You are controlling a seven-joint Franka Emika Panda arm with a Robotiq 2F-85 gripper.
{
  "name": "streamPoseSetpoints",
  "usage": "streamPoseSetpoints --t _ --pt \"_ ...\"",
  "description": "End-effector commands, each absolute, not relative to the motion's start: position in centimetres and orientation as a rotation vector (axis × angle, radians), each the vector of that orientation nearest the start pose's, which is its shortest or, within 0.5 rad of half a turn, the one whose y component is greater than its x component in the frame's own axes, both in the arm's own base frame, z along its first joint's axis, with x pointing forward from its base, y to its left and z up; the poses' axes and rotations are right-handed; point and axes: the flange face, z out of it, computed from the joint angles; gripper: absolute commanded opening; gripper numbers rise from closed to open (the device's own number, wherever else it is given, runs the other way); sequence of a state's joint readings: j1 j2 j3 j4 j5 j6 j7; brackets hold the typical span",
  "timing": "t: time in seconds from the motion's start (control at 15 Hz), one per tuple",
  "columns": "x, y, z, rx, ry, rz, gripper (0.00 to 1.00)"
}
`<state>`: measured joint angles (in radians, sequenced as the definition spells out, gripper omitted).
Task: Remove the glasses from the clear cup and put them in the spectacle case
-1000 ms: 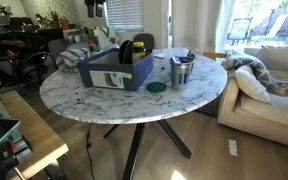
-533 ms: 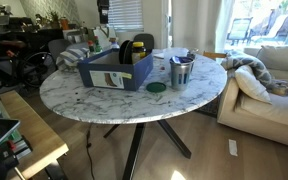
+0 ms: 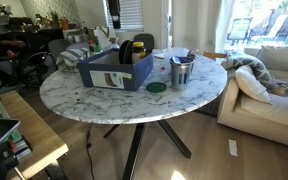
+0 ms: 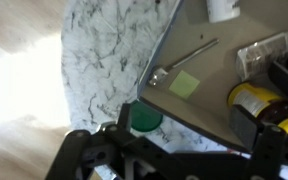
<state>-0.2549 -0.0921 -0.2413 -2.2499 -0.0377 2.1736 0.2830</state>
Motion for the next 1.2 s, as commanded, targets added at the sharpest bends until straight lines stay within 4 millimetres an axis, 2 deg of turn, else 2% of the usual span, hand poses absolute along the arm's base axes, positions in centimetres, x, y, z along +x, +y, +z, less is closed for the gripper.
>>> streamPoseSetpoints --t 0.0,0.13,0.33,0.4,0.47,0.73,0.8,0.87,0.93,1.13 --pt "46.2 -29.0 36.7 -2.829 1.410 -0.209 1.00" --pt "46.8 -31.3 35.0 -2.766 1.546 -0.323 1.00" --pt "47.3 -34.2 34.2 -2.642 1.760 -0.424 1.00" --pt "46.5 -32.6 34.6 -2.717 1.638 -0.385 1.00" --pt "46.6 -33.1 34.3 -2.712 1.657 -0.388 1.00" --pt "46.9 -32.8 34.5 -2.716 1.646 -0.395 1.00" --pt "47.1 -32.8 32.9 -2.713 1.707 -0.347 1.00" --pt "47.9 -34.0 31.4 -2.691 1.853 -0.381 1.00" --pt "48.4 -34.3 31.0 -2.659 1.913 -0.390 1.00" --pt "52.5 -35.7 30.6 -2.471 2.127 -0.459 1.00"
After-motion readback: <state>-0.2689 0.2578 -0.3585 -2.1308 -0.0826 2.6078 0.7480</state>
